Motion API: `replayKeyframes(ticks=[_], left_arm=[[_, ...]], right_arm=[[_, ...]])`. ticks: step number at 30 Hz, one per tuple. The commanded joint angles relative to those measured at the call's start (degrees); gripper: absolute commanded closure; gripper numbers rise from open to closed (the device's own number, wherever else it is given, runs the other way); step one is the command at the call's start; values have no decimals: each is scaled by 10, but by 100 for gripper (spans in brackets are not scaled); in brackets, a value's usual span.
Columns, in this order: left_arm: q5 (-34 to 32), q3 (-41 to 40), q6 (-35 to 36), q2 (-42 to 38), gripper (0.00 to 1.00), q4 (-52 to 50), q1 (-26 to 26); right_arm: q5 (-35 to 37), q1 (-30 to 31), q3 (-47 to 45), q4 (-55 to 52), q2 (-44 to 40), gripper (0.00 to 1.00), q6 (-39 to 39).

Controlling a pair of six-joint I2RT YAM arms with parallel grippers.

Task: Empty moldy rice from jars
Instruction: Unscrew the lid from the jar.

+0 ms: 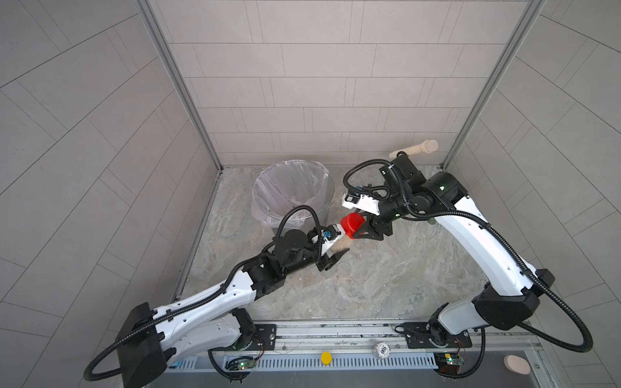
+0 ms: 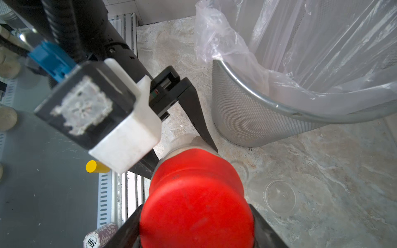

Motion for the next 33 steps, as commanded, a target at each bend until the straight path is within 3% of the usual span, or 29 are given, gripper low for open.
replayKeyframes(ticks=[1, 2, 5, 12, 24, 29, 33], left_arm=[[-17, 8, -15, -13, 100, -4, 5], [-15, 10, -15, -15, 100, -4, 5], [-9, 14, -15, -16, 100, 2, 6], [-11, 20, -10, -12, 100, 3, 5], [-29, 18, -3, -18, 100, -16, 6], [-33, 23, -1, -30, 100, -28, 5], [-40, 26, -1, -43, 100, -46, 5]], right_arm=[[20, -9, -19, -11, -25, 68, -56], [26, -9, -31, 5, -31, 57, -50], [9, -9, -58, 31, -46, 48, -40], [5, -15, -80, 54, -61, 52, -17], [-36, -96, -122, 150, -125, 52, 66], [-10, -124, -202, 196, -171, 52, 160], [52, -131, -306, 235, -214, 52, 275]])
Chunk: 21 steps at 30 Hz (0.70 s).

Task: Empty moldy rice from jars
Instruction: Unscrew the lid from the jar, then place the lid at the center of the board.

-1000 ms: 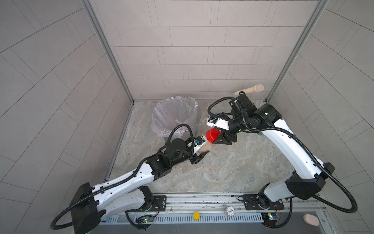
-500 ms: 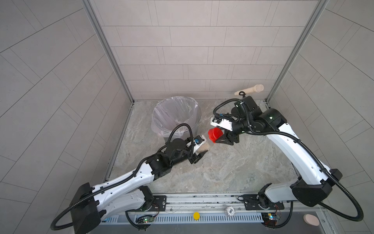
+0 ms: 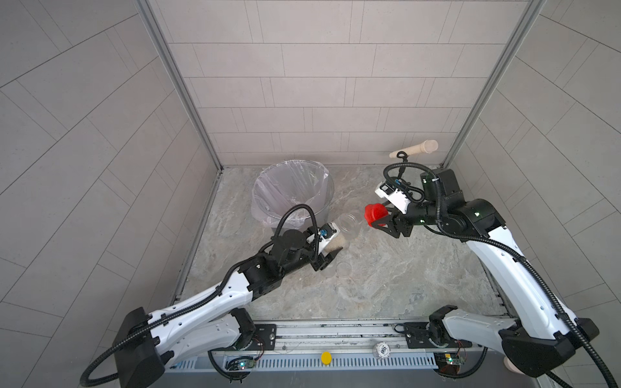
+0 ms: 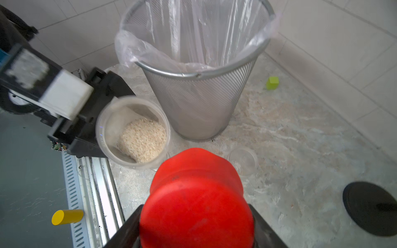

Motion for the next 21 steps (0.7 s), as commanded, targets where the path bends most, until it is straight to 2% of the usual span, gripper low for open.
replayKeyframes(ticks=[1, 5, 8, 16, 21], left_arm=[[-11, 25, 8, -23, 100, -1, 2], [-24, 20, 7, -37, 100, -17, 1], [-37, 19, 10, -48, 100, -33, 1], [-66, 17, 10, -87, 100, -69, 1], [-79, 6, -1, -105, 100, -69, 1]], right_arm=[[58, -5, -73, 41, -29, 52, 123], [105, -9, -169, 79, -57, 53, 243], [88, -9, -241, 114, -65, 53, 269], [187, -1, -334, 150, -29, 53, 348], [198, 7, -370, 175, 7, 54, 371]])
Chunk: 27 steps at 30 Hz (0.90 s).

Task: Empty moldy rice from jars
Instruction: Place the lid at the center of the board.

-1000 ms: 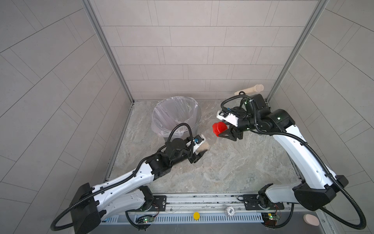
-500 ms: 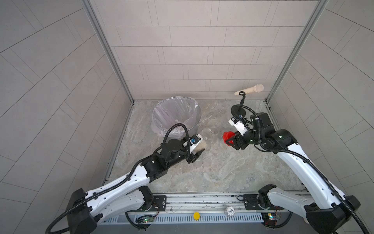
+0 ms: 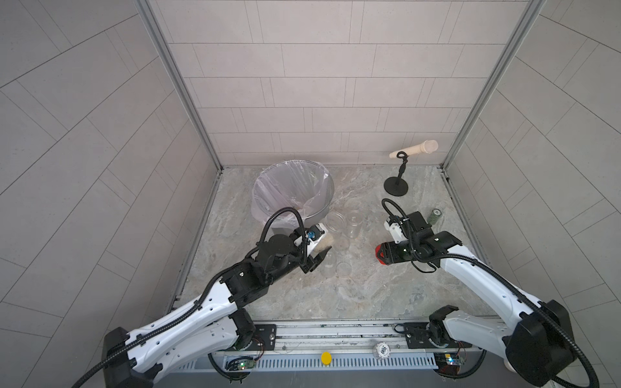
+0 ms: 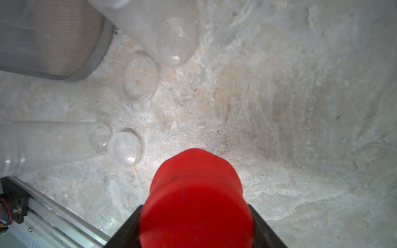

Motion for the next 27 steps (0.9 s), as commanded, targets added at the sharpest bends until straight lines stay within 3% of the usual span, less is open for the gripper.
replayKeyframes(ticks=[1, 20, 27], left_arm=[[-15, 4, -7, -14, 100, 16, 1], [-11, -4, -35, -14, 100, 46, 1], [-10, -1, -37, -27, 100, 48, 1]], right_arm=[[34, 12, -11, 28, 15, 54, 35], [120, 142, 54, 92, 178, 50, 73], [142, 152, 52, 89, 202, 48, 89]])
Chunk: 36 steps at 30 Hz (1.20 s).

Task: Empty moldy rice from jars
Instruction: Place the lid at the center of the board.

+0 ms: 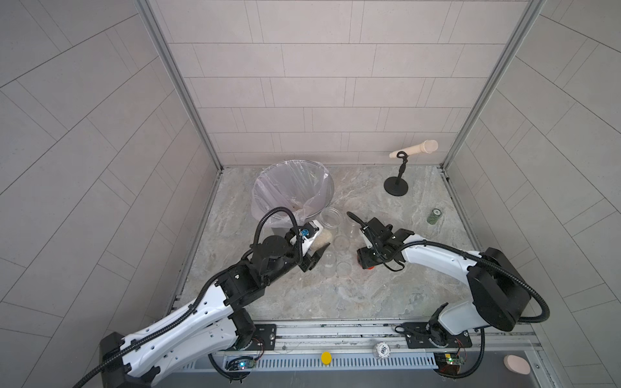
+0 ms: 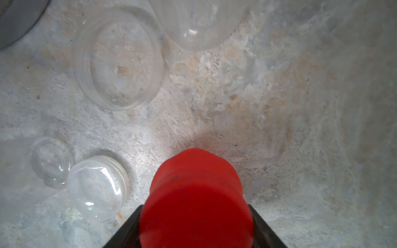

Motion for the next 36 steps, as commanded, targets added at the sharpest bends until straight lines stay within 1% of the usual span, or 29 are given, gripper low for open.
replayKeyframes(ticks=[1, 6, 8, 14, 18, 22, 28, 33, 34, 35, 36], left_arm=[[0, 1, -5, -9, 100, 33, 1], [-1, -2, -6, -7, 100, 35, 1], [0, -1, -5, -5, 100, 35, 1], [3, 2, -5, -3, 100, 38, 1], [4, 2, -4, -3, 100, 37, 1], [3, 2, -5, -3, 100, 37, 1], [1, 3, -5, -3, 100, 36, 2], [-2, 3, -4, -3, 100, 35, 0], [-2, 3, -4, -3, 100, 35, 1], [-1, 3, -4, -3, 100, 34, 1], [-1, 4, -4, -3, 100, 33, 1]], right_arm=[[22, 3, 5, -2, 3, 48, 17], [25, 3, 1, -6, -1, 46, 19], [26, 3, -1, -7, 2, 43, 22], [3, 4, -5, 5, 21, 39, 29], [1, 5, -4, 8, 25, 35, 30], [1, 6, 5, -3, 32, 33, 28], [4, 9, 11, -16, 15, 27, 31], [6, 9, 13, -20, 10, 24, 32], [6, 9, 14, -22, 11, 16, 32], [6, 9, 14, -23, 10, 13, 32], [6, 9, 14, -23, 8, 1, 32]])
